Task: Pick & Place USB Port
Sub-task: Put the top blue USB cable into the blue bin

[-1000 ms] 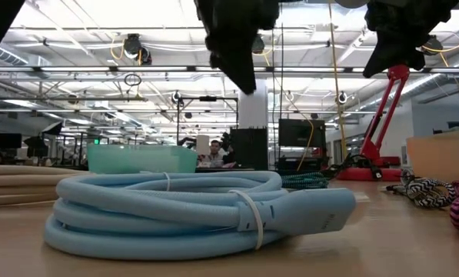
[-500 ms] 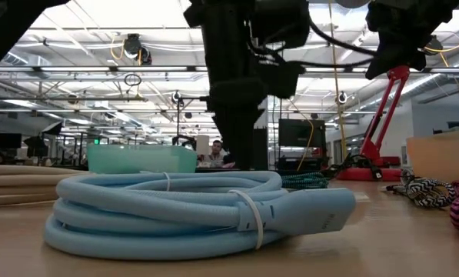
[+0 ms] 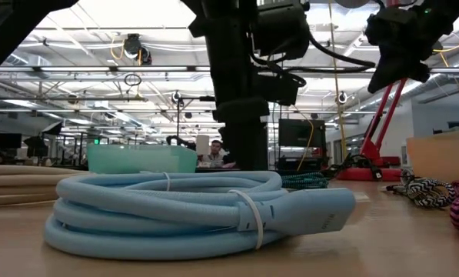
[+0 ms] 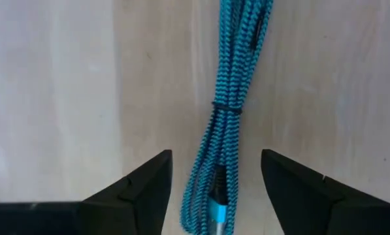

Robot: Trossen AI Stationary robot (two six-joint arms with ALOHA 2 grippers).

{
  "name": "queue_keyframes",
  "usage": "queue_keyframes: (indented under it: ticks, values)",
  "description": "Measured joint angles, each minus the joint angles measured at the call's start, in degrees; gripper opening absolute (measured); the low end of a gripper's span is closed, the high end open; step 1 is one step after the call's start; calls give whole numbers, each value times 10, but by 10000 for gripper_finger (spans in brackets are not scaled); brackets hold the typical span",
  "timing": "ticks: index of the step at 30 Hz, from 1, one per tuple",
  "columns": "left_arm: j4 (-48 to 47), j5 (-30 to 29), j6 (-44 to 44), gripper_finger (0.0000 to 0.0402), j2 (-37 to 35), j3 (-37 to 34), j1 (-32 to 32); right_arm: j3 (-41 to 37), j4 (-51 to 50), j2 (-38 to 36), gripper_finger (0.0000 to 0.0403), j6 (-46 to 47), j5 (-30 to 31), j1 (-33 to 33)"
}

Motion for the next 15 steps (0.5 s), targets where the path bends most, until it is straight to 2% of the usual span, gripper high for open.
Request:
queue_keyframes:
  ticks: [6, 9, 12, 15]
  values:
    - [1, 60, -4, 164, 0, -33, 12, -10, 32, 0, 0, 0, -12, 0]
    - [-1, 65, -24, 107, -3, -45, 11, -10, 44, 0, 0, 0, -12, 0]
    - [-7, 65, -36, 33, -5, -47, 11, -10, 58, 0, 0, 0, -13, 0]
    - [-25, 50, -61, 21, -11, -46, 12, -10, 66, 0, 0, 0, -13, 0]
